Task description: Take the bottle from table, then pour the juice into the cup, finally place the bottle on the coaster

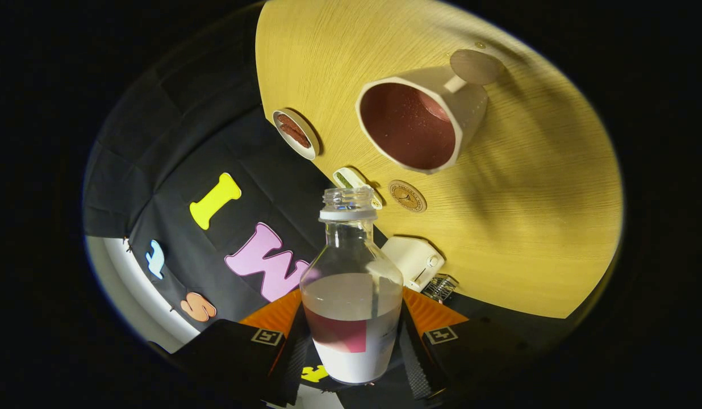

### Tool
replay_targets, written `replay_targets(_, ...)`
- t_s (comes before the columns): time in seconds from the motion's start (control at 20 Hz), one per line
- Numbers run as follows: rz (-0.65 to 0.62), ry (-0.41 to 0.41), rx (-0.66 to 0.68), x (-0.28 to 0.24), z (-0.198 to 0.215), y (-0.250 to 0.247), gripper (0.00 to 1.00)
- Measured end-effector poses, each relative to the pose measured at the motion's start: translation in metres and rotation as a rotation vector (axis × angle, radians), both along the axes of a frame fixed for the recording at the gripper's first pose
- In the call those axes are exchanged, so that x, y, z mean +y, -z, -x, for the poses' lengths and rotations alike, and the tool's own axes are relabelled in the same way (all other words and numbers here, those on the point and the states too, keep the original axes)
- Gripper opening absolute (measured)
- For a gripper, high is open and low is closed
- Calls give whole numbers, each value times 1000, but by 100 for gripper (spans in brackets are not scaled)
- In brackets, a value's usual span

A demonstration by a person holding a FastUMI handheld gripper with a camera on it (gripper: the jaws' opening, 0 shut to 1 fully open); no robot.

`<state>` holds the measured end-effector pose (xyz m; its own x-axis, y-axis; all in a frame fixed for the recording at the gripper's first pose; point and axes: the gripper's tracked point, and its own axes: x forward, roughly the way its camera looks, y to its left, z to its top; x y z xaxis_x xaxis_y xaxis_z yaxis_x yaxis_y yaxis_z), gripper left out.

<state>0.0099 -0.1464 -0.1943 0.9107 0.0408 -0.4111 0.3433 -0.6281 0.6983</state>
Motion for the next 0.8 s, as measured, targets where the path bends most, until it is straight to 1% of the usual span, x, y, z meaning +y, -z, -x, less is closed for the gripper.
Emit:
replay_targets(0.15,43,-31,11,6,1,4,75)
replay_targets(0.35,189,-151,43,29,3,20,75)
replay_targets(0.45,305,-205,54,36,9,28,75)
replay_targets(0.8,745,-285,108,33,17,38,75)
